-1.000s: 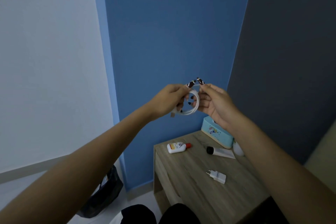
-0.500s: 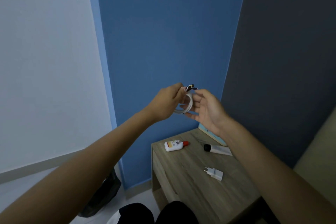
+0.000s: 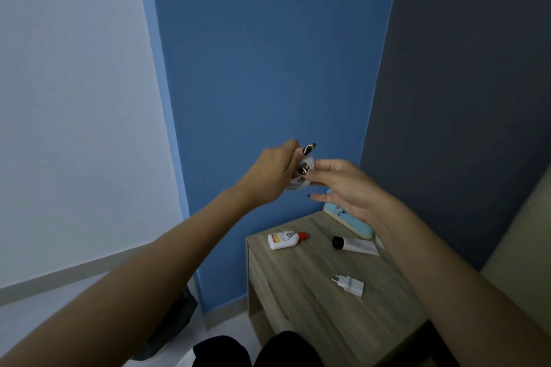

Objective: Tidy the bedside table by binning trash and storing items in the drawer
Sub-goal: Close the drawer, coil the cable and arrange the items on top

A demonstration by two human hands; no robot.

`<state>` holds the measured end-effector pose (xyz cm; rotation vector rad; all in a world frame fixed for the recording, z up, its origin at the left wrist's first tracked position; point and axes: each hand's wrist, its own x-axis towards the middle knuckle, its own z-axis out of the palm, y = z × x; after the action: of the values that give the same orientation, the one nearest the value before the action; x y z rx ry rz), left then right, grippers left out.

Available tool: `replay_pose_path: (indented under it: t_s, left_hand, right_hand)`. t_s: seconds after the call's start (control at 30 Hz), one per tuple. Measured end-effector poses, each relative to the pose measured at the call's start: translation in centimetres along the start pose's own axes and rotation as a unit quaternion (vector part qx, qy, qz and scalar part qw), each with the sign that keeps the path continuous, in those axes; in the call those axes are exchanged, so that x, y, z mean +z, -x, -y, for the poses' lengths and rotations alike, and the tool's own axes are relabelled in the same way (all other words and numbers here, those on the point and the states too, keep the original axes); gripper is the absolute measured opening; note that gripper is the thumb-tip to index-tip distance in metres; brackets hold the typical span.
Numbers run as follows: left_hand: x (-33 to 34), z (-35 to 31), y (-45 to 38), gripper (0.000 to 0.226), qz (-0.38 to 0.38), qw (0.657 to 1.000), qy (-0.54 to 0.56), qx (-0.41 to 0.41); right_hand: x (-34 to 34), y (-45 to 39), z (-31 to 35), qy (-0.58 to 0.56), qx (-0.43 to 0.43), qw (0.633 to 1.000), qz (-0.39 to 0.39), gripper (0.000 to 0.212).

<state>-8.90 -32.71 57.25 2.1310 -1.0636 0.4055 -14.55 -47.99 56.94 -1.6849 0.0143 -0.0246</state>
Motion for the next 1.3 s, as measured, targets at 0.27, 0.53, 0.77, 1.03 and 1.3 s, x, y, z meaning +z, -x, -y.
replay_pose_path:
  t_s: [0.27, 0.53, 0.77, 1.03, 1.3]
  left_hand:
    - [-0.3, 0.2, -0.2, 0.021, -0.023, 0.999, 0.018, -0.017]
    - [-0.5, -0.6, -0.7, 0.023, -0.034, 0.999, 0.027, -0.002]
    - [-1.9, 0.0, -1.2, 0.028, -0.072, 0.994, 0.059, -0.05]
    - [-1.0, -0.8, -1.4, 0.033, -0.041, 0.957, 0.243, -0.156]
    - [-0.3, -0.5, -1.1, 0.033, -0.049, 0.954, 0.246, -0.163]
  right_hand:
    - [-0.1, 0.1, 0.3, -0.245, 0.022, 0.968, 0.05, 0.036]
    - [0.4, 0.8, 1.0, -0.11, -0.063, 0.992, 0.012, 0.044]
    - [-1.9, 0.9, 1.4, 0.161, -0.143, 0.975, -0.057, 0.019]
    - [-1.0, -0.6, 0.0, 0.306, -0.215, 0.903, -0.214, 0.017]
    - [1.6, -0.8, -0.3, -0.182, -0.055, 0.973, -0.128, 0.028]
